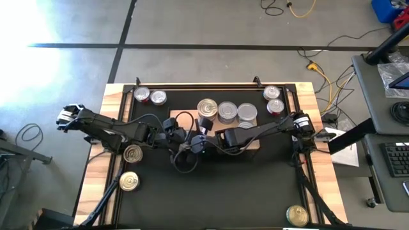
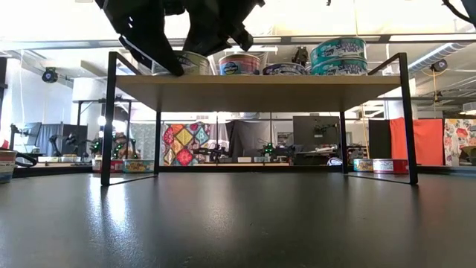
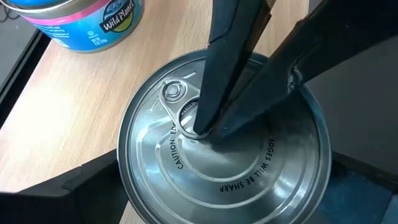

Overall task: Stack canned seafood by type on shelf
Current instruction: Put the green tuna can on the shelf

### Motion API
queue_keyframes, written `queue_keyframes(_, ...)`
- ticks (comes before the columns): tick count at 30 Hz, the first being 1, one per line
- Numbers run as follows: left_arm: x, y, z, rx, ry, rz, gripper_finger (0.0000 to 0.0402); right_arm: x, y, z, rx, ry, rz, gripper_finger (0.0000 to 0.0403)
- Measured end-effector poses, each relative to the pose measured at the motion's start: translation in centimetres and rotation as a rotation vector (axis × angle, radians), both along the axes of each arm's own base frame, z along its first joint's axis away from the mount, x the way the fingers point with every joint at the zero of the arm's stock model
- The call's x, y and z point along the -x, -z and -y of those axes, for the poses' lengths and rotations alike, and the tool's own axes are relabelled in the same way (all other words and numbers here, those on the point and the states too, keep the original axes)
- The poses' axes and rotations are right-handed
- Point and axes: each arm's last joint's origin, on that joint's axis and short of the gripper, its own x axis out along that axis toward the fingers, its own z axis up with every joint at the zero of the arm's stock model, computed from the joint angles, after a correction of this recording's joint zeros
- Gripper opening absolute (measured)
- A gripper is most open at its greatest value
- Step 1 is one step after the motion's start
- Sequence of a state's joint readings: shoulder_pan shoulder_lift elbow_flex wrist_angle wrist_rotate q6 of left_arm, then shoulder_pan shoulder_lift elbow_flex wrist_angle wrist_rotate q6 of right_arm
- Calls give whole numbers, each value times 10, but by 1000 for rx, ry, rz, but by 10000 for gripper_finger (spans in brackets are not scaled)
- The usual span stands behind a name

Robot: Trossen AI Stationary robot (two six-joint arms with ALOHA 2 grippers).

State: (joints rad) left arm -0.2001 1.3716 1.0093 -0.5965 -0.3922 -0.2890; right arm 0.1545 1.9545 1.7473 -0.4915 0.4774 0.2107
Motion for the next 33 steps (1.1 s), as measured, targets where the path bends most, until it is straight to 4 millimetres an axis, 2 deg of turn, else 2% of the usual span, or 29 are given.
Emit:
queue_keyframes(17, -3, -6, 0, -3, -5, 17, 400, 7, -18, 0, -20, -8, 49, 13)
queue_keyframes(33, -1, -5, 0, 72, -71, 14, 400, 12, -4, 3, 12, 0, -89, 13)
